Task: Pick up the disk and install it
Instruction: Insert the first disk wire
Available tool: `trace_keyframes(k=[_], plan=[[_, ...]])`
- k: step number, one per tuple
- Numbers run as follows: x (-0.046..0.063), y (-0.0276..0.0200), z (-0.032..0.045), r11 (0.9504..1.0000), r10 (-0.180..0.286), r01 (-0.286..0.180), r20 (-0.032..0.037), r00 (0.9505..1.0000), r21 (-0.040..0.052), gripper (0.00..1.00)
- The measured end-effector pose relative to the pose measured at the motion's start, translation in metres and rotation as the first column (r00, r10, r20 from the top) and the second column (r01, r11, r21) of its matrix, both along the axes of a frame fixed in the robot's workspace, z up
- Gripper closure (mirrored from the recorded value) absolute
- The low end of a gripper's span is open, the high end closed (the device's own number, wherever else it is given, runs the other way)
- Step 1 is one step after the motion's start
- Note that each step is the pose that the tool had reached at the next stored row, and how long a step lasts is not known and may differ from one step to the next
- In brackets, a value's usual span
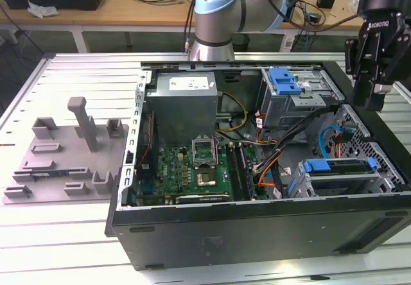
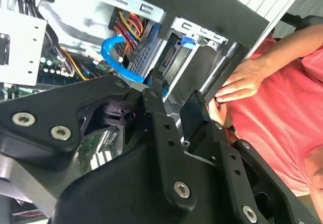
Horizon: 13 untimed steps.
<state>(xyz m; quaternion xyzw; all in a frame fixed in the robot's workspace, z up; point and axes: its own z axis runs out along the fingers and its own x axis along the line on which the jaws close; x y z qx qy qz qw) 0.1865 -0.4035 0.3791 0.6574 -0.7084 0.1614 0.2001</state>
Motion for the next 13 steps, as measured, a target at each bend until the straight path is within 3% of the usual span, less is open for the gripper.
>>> trace_keyframes(k=[5, 8, 13], plan=[[0.009, 0.0018, -0.0079, 0.9996, -0.029, 0.029, -0.0014, 0.9996, 0.0002, 0.58], [0.011, 0.0094, -0.0121, 0.9994, -0.035, 0.035, -0.0014, 0.9994, 0.0, 0.58], [0.012, 0.0284, -0.0172, 0.9994, -0.035, 0.035, -0.0014, 0.9994, -0.0018, 0.58]])
